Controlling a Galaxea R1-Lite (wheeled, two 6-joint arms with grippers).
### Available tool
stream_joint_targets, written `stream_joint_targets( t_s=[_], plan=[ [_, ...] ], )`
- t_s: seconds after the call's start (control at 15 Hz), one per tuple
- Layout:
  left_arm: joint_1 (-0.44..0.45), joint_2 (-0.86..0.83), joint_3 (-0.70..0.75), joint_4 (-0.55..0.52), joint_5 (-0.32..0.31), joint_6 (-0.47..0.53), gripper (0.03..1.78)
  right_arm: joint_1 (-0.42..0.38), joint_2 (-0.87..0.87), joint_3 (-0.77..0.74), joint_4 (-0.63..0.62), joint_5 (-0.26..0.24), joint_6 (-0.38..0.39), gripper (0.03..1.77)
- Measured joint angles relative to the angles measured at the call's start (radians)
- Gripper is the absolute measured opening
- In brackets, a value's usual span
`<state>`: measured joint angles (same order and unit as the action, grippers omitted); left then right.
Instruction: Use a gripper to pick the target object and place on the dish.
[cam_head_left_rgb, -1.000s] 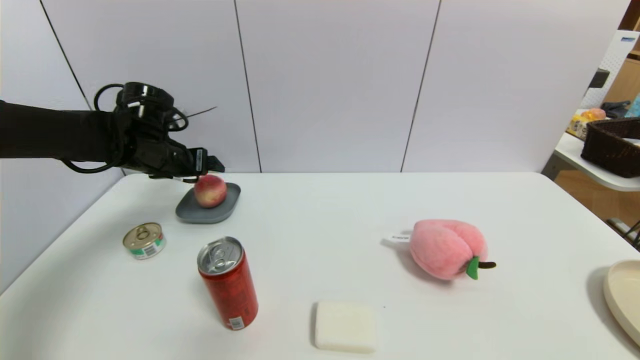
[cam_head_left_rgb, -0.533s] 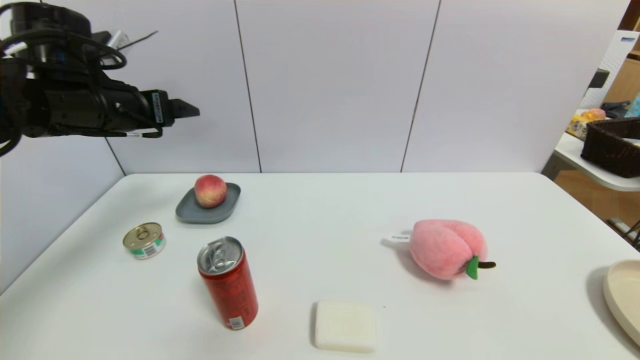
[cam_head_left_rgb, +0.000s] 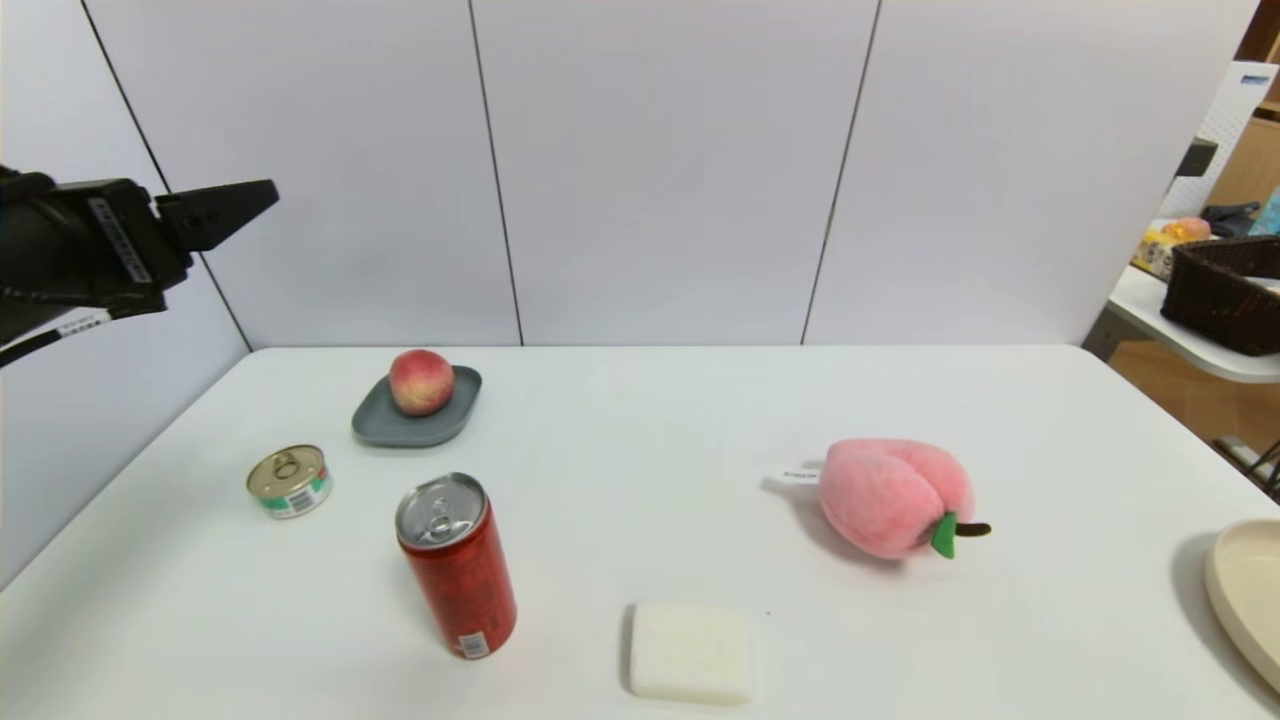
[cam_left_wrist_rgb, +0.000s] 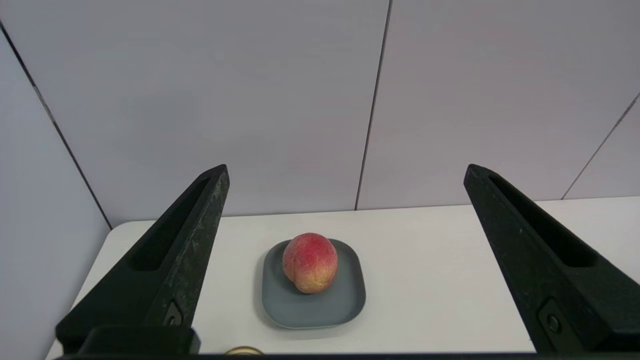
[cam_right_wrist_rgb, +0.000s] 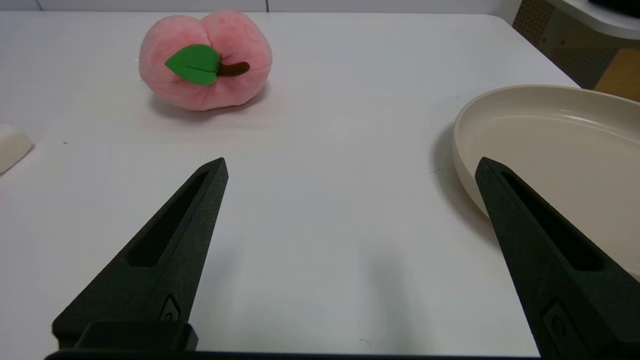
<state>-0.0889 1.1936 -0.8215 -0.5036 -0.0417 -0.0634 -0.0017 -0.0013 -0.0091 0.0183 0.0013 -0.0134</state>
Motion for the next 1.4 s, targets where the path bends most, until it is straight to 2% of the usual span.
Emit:
stream_joint_targets(
  t_s=[0.27,0.73,1.0,1.4],
  plan=[
    [0.002,-0.21,0.255,-0.064,0.0,0.006,1.69,0.0,0.0,0.0,0.0,0.0,0.0,1.71],
    [0.043,-0.56,0.628,-0.08,-0.001,0.014,1.69,0.0,0.0,0.0,0.0,0.0,0.0,1.71],
    [0.06,-0.737,0.736,-0.043,-0.003,0.017,1.69,0.0,0.0,0.0,0.0,0.0,0.0,1.71],
    [0.083,-0.972,0.813,0.081,-0.006,0.015,1.69,0.0,0.0,0.0,0.0,0.0,0.0,1.71]
  ],
)
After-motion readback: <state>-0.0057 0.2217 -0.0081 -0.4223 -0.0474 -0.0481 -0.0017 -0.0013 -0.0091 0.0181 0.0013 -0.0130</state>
